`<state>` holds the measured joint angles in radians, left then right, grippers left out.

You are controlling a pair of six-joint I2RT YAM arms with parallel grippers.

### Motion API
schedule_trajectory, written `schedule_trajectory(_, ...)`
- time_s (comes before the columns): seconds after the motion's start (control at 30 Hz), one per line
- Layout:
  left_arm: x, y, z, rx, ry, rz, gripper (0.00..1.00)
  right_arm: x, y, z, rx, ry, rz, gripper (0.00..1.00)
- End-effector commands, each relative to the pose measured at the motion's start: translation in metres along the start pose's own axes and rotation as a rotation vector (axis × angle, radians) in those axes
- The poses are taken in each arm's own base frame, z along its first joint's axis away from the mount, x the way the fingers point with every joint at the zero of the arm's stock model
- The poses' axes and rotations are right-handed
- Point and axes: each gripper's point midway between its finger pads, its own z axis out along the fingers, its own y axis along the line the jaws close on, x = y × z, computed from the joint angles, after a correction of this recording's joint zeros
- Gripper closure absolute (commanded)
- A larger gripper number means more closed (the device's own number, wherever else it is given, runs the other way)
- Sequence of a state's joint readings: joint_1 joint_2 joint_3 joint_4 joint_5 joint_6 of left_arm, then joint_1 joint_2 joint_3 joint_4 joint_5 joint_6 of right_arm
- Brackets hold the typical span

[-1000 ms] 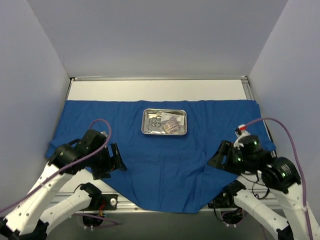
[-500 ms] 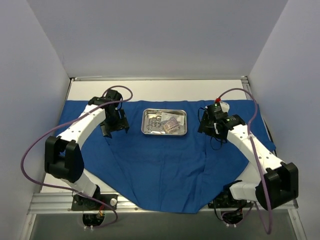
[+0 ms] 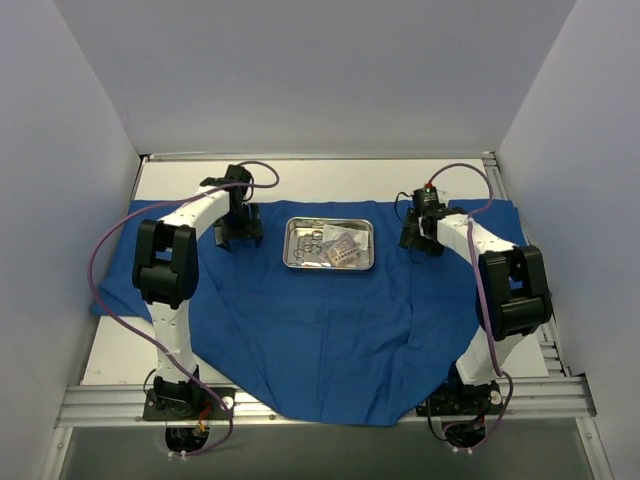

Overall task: Open and lay out the surgical kit
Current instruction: Smooth out the surgical kit at the center of the board.

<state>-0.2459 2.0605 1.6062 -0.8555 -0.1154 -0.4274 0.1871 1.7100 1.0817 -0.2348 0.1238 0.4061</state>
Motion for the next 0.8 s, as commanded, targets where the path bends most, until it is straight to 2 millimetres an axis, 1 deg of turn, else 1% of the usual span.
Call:
schedule_trajectory(0.0,-0.022,-0.010,0.002,0.040,-0.041,0.052,0.19,-0.023,-0.005,0.009,0.006,-0.036,-0.043,0.44)
schedule_trajectory(0.17,-0.009,-0.012,0.016,0.049,0.006,0.064,0.24,-0.011,-0.004,0.022,-0.010,0.017,-0.050,0.45)
schedule_trajectory(0.23,-0.004,-0.009,0.021,0.038,0.013,0.069,0.24,-0.002,-0.005,0.028,-0.021,0.047,-0.039,0.46)
schedule_trajectory(0.27,-0.002,-0.008,0.021,0.031,0.015,0.073,0.25,0.003,0.000,0.029,-0.048,0.065,-0.037,0.46)
schedule_trajectory(0.3,0.003,-0.005,0.023,0.024,0.025,0.076,0.25,0.009,0.000,0.031,-0.055,0.082,-0.039,0.47)
schedule_trajectory(0.37,0.005,-0.004,0.023,0.030,0.024,0.086,0.25,0.014,0.006,0.030,-0.096,0.094,-0.036,0.47)
schedule_trajectory(0.4,0.004,-0.005,0.024,0.035,0.014,0.089,0.25,0.020,0.005,0.031,-0.097,0.104,-0.037,0.47)
schedule_trajectory(0.47,0.011,0.001,0.030,0.010,0.042,0.098,0.25,0.024,0.005,0.033,-0.104,0.113,-0.034,0.47)
schedule_trajectory(0.6,0.017,0.006,0.042,-0.021,0.086,0.090,0.26,0.037,0.005,0.040,-0.109,0.145,-0.036,0.47)
schedule_trajectory(0.63,0.018,0.007,0.045,-0.027,0.093,0.088,0.28,0.039,0.005,0.042,-0.109,0.145,-0.034,0.47)
schedule_trajectory(0.67,0.017,0.009,0.046,-0.036,0.090,0.084,0.33,0.040,0.004,0.044,-0.104,0.148,-0.032,0.48)
schedule_trajectory(0.7,0.017,0.009,0.047,-0.041,0.090,0.086,0.36,0.045,0.001,0.049,-0.090,0.166,-0.032,0.49)
schedule_trajectory(0.73,0.016,0.011,0.048,-0.047,0.090,0.083,0.42,0.049,0.000,0.053,-0.079,0.181,-0.033,0.50)
schedule_trajectory(0.77,0.015,0.012,0.048,-0.048,0.091,0.079,0.46,0.050,0.000,0.055,-0.074,0.186,-0.034,0.51)
